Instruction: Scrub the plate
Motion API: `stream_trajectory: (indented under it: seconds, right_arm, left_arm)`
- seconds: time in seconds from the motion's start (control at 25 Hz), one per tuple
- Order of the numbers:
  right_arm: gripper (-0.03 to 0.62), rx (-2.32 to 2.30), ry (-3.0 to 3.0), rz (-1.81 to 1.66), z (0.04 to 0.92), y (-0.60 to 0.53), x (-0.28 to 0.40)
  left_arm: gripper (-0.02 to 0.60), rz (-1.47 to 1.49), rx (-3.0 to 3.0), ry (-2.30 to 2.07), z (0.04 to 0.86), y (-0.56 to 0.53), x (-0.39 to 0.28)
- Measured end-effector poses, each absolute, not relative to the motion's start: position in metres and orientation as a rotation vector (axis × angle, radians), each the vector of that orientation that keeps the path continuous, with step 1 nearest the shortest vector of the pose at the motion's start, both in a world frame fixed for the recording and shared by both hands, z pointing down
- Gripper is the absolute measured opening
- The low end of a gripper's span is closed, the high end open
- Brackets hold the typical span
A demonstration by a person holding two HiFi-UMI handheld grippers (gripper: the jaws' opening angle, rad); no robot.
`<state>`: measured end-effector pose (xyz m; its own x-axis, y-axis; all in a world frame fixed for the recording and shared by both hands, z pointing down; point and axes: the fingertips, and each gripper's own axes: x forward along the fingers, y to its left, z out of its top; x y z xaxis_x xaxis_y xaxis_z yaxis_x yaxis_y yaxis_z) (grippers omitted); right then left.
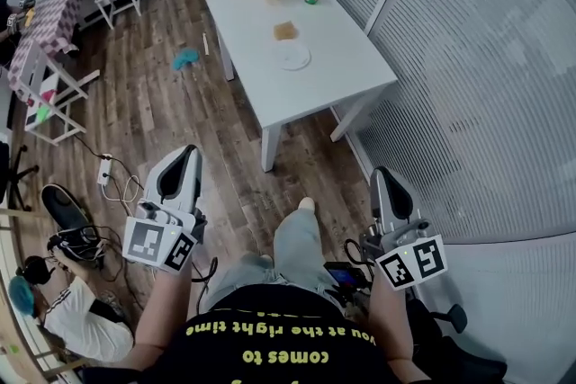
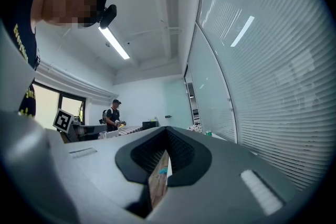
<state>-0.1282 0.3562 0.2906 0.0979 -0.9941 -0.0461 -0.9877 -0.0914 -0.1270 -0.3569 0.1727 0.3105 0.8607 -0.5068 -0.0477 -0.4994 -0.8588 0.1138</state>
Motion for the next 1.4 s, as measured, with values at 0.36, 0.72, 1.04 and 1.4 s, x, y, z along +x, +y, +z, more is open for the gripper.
stream_trajectory:
  seconds: [0.36, 0.72, 1.04, 1.4]
  right_arm:
    - [0.006, -2.146, 2.131, -0.087, 0.293, 0.296, -0.075]
    - [0.006, -2.106, 2.172, -0.093, 0.285, 0.256, -0.006]
    - [0.006, -2.077, 2.175, -0.09, 0.276, 0.227, 0.052]
    - [0.006, -1.965, 2.231, -0.048, 0.256, 0.189, 0.092]
  left_arm:
    - [0.005, -0.109, 2.904, -0.907, 0.315, 0.133, -0.315]
    - [0.005, -0.099, 2.894, -0.928, 0.309, 0.108, -0.248]
    - [0.005, -0.09, 2.875, -0.982, 0.307, 0.086, -0.199]
    - [0.005, -0.094, 2.85, -1.073, 0.303, 0.07, -0.159]
